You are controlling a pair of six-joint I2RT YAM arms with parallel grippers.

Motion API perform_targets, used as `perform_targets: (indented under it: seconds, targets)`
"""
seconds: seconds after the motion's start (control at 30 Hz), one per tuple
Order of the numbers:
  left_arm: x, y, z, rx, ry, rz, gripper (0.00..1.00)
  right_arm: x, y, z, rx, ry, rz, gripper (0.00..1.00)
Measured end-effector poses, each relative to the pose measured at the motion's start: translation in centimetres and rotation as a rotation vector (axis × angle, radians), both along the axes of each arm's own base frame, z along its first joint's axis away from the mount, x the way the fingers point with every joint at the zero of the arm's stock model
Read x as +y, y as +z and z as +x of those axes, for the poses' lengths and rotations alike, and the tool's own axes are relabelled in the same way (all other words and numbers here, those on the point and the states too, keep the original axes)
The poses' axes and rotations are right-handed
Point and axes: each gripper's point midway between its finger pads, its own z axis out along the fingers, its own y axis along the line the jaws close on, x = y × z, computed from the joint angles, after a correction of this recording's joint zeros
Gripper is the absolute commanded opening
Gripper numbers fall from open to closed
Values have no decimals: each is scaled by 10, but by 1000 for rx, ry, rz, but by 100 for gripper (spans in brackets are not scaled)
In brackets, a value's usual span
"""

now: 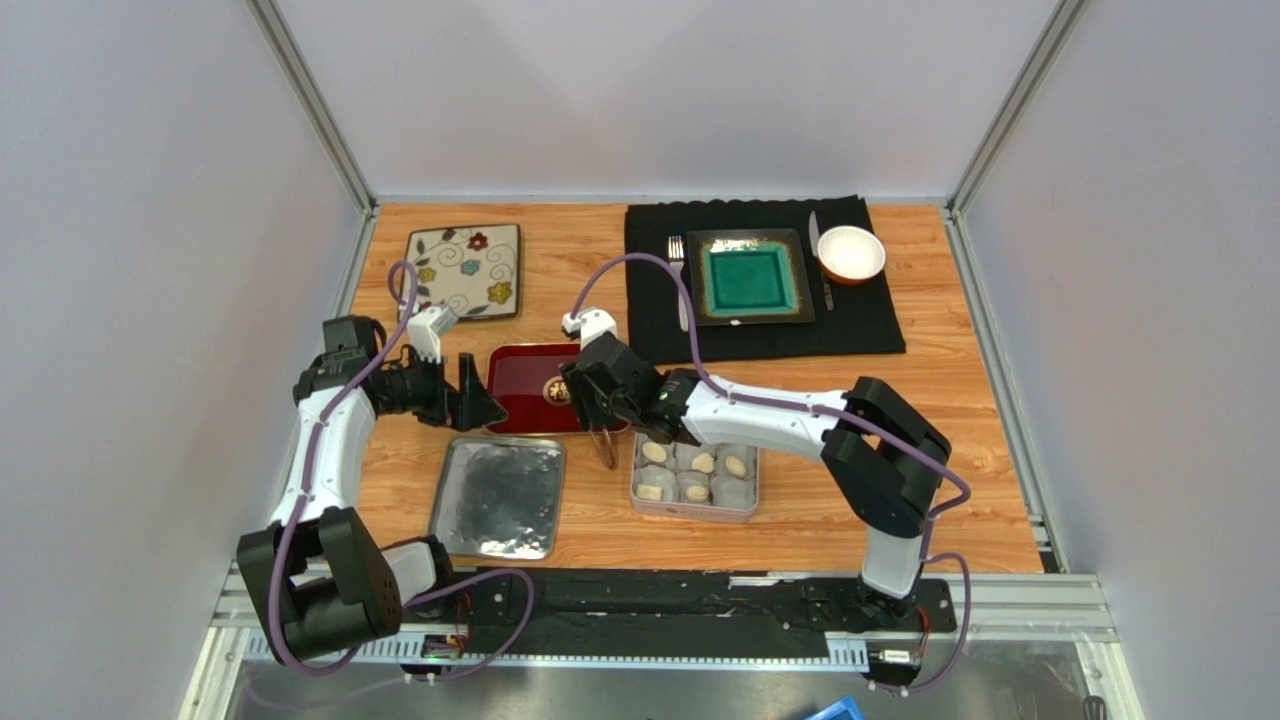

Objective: Pack the chocolate
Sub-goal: Place the clamp at the center of the board.

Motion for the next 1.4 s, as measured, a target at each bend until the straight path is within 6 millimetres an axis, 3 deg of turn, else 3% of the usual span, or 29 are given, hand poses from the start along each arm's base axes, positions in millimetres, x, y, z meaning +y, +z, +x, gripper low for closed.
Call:
perform_targets:
  seconds: [0.3, 0.47, 0.77, 0.93, 1.13, 1.4]
  targets:
    - [0, 2, -4, -7, -5, 0, 99, -18, -53, -54, 101, 8, -105, 53]
    - [-1, 3, -5, -3, -7, -8, 99, -18, -53, -57, 91, -13, -109, 58]
    - [-2, 6, -6, -13, -9, -16, 99, -19, -53, -57, 87, -54, -104, 59]
    - [-3, 6, -7, -11, -11, -20, 99, -19, -55, -74, 90, -46, -130, 59]
    - [-4, 7, -7, -12, -14, -27, 99, -20, -65, -101, 91, -7, -171, 52]
    - [-6, 9, -7, -14, -19, -39, 99, -31, -67, -98, 59, -48, -197, 42]
